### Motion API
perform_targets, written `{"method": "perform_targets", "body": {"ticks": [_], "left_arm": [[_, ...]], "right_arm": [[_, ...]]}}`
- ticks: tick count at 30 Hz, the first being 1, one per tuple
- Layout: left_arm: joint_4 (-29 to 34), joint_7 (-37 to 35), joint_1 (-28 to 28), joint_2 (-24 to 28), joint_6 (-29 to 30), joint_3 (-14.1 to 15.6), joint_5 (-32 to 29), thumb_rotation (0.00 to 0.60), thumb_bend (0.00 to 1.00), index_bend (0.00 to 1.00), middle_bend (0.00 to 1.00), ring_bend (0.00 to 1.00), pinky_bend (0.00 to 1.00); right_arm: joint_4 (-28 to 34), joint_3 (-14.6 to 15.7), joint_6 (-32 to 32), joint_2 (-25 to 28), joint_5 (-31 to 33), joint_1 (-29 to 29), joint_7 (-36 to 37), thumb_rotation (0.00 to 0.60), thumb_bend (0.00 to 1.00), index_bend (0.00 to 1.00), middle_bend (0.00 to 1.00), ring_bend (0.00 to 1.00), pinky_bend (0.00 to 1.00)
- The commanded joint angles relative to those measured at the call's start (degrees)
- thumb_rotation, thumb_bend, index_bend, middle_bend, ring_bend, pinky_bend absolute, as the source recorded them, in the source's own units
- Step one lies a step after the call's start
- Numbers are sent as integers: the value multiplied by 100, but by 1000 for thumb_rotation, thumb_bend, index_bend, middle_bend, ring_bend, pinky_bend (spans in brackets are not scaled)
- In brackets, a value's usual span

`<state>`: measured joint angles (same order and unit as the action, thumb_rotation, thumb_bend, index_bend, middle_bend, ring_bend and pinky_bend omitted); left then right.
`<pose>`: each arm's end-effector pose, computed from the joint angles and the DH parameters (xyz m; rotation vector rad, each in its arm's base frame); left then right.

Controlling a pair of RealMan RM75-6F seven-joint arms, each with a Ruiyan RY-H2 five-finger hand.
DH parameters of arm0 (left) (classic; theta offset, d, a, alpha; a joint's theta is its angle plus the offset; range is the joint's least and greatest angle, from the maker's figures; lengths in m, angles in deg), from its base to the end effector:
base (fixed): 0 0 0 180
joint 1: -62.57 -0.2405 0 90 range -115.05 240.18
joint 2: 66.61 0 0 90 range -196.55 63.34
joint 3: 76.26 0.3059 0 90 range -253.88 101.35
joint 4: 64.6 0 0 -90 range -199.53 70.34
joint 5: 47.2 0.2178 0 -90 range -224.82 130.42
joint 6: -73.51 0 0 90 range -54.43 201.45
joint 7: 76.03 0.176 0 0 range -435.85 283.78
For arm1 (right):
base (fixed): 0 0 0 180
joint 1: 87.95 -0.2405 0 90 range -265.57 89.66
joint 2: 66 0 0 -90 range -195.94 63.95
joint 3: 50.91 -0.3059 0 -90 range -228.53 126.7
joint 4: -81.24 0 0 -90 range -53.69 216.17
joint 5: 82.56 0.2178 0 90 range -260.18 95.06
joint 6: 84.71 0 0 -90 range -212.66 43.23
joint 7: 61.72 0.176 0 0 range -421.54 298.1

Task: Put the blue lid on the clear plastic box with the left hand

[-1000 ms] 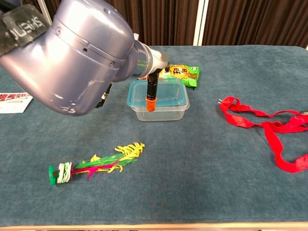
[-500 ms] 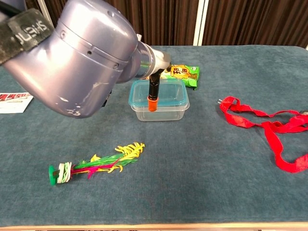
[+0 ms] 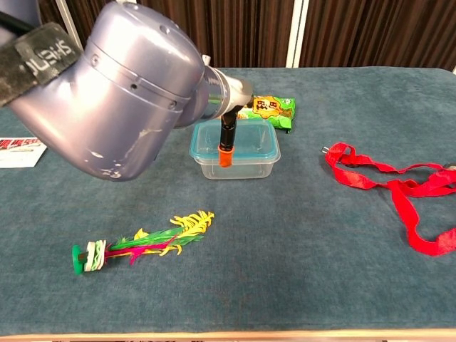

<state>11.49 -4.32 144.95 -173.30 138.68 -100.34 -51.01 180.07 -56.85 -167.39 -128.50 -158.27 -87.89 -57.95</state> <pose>0.0307 0.4510 -0.1302 -1.8884 -0.8878 -0.4077 -0.3806 -0.1931 0.1846 1.1237 -1.1268 0.8816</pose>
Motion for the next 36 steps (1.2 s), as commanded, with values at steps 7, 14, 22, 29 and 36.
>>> {"method": "perform_targets", "body": {"ticks": [7,14,22,29,36], "left_arm": [[-2,62,-32,-42,37,-21,53,600,151,0,366,43,16],[20,157,-42,-44,102,-39,41,600,112,0,345,42,15],[29,192,-62,-59,189,-103,51,600,99,0,334,41,15],[21,254,-74,-75,187,-136,22,600,98,0,327,40,13],[-13,276,-84,-113,161,-159,57,600,98,0,325,40,13]], "right_arm": [[0,-2,0,3,0,-1,6,600,393,78,39,21,0],[0,0,13,7,6,-4,8,600,393,78,39,21,0],[7,5,33,15,16,-6,9,600,393,78,39,21,0],[16,3,40,20,29,-8,4,600,392,78,39,21,0],[22,1,37,21,36,-6,-2,600,393,78,39,21,0]]}}
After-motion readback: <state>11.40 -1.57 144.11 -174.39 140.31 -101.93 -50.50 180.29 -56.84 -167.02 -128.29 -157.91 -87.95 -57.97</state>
